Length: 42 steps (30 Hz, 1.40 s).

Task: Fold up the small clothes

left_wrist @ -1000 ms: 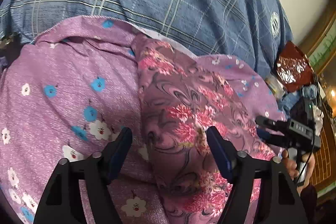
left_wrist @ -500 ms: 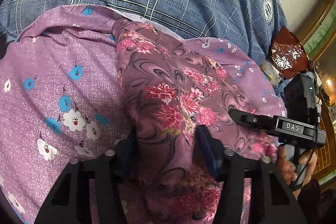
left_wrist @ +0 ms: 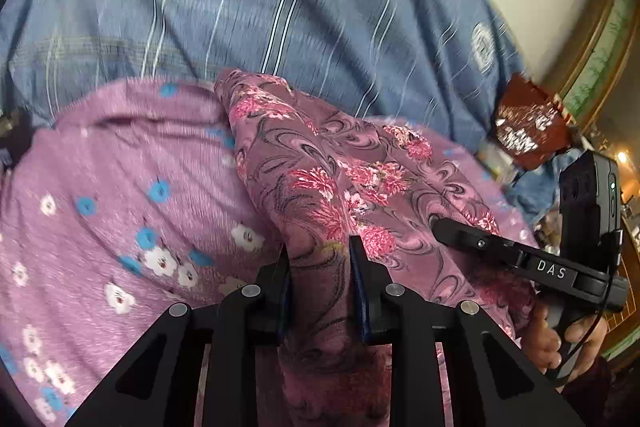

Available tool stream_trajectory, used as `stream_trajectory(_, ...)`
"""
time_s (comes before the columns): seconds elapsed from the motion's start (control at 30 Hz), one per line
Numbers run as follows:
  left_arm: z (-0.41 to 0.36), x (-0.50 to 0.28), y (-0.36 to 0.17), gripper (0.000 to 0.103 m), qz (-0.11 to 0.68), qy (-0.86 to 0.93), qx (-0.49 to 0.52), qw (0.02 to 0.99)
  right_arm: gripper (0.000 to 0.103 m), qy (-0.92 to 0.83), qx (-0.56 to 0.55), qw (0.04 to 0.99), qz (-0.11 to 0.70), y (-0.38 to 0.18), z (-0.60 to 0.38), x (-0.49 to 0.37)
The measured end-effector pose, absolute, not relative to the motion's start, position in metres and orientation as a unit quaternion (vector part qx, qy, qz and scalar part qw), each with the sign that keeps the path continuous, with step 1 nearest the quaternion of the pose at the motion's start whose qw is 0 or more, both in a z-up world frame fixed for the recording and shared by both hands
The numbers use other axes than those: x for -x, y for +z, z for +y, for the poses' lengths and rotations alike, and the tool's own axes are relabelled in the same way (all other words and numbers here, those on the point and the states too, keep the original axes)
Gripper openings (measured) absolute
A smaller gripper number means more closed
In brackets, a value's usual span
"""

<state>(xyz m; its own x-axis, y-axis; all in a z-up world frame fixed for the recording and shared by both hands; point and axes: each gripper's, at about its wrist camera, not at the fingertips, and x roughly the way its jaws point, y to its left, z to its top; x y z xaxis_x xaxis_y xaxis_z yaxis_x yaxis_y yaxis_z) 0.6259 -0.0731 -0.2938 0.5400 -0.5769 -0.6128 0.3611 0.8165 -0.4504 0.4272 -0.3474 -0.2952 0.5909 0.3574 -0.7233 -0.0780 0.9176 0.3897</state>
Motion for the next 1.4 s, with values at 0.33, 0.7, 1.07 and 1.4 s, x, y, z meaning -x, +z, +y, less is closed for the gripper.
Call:
stream_trajectory(0.33, -0.008, -0.549, -0.222, 0.023, 0.332, -0.263, 0.128, 0.897, 0.027, 0.192, -0.206, 0.891, 0.356, -0.233, -0.32, -0.385)
stream_trajectory(0.7, 0.051, -0.499, -0.278, 0.026, 0.459, -0.194, 0.103, 0.861, 0.027, 0.195, -0.219, 0.847, 0.444, -0.294, -0.258, -0.375)
stream_trajectory(1.07, 0.074, -0.47, -0.278, 0.054, 0.466, -0.107, 0.067, 0.876, 0.046, 0.112, -0.094, 0.87, 0.471, -0.312, -0.236, -0.374)
stream_trajectory(1.4, 0.026, -0.321, -0.169, 0.076, 0.329, 0.048, -0.041, 0.942, 0.053, 0.062, -0.062, 0.933, 0.349, -0.206, -0.261, -0.277)
